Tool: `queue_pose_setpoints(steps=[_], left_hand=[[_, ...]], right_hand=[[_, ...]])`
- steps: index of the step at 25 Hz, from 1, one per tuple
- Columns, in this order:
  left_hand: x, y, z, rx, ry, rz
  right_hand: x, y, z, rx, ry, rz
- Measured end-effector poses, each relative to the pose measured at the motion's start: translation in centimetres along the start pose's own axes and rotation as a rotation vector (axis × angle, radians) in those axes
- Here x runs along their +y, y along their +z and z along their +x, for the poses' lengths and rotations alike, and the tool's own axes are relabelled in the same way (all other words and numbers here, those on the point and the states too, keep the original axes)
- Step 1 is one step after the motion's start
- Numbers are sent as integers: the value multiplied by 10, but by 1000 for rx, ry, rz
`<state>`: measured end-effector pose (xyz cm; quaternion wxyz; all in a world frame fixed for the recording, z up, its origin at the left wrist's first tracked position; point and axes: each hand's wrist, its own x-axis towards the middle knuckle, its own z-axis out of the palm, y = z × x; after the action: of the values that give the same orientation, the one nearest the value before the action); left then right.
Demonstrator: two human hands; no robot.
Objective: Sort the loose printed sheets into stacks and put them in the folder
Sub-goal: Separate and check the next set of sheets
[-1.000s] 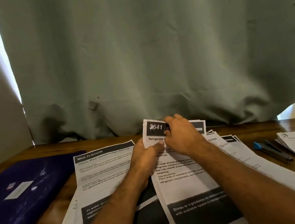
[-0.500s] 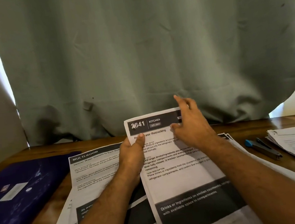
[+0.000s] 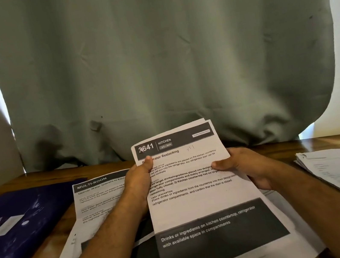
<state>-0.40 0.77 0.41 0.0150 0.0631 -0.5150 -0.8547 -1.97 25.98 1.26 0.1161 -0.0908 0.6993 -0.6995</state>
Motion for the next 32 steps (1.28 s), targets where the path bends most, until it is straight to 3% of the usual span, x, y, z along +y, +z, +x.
queue_pose_setpoints(steps=[2, 5, 7, 9, 12, 14, 16, 18, 23, 26, 29, 32], left_hand=[[0, 0, -4, -139, -81, -51], [-1, 1, -14, -332, -146, -59], [1, 3, -17, -349, -144, 47], [4, 4, -17, -261, -96, 132], [7, 7, -13, -123, 78, 96], [9, 8, -15, 13, 266, 188], [12, 11, -19, 100, 496, 506], [16, 17, -26, 106, 656, 667], [33, 34, -39, 53, 873, 459], [33, 38, -41, -12, 857, 402], [23, 34, -34, -11, 680, 381], [23, 27, -30, 15, 644, 338]], right_hand=[[1, -2, 0, -5, -9, 9], [-5, -4, 1, 132, -113, 73], [-9, -4, 1, 185, -164, 93], [-12, -5, 0, 167, -173, 124], [-16, -3, -8, -53, -142, 126], [-17, 4, -14, -96, -156, 64], [-22, 14, -17, -9, -225, -11], [-29, 22, -20, 85, -319, -66], [-47, 36, -28, 275, -608, -155], [-42, 45, -28, 263, -604, -230], [-29, 49, -24, 206, -456, -373], [-29, 45, -23, 303, -481, -326]])
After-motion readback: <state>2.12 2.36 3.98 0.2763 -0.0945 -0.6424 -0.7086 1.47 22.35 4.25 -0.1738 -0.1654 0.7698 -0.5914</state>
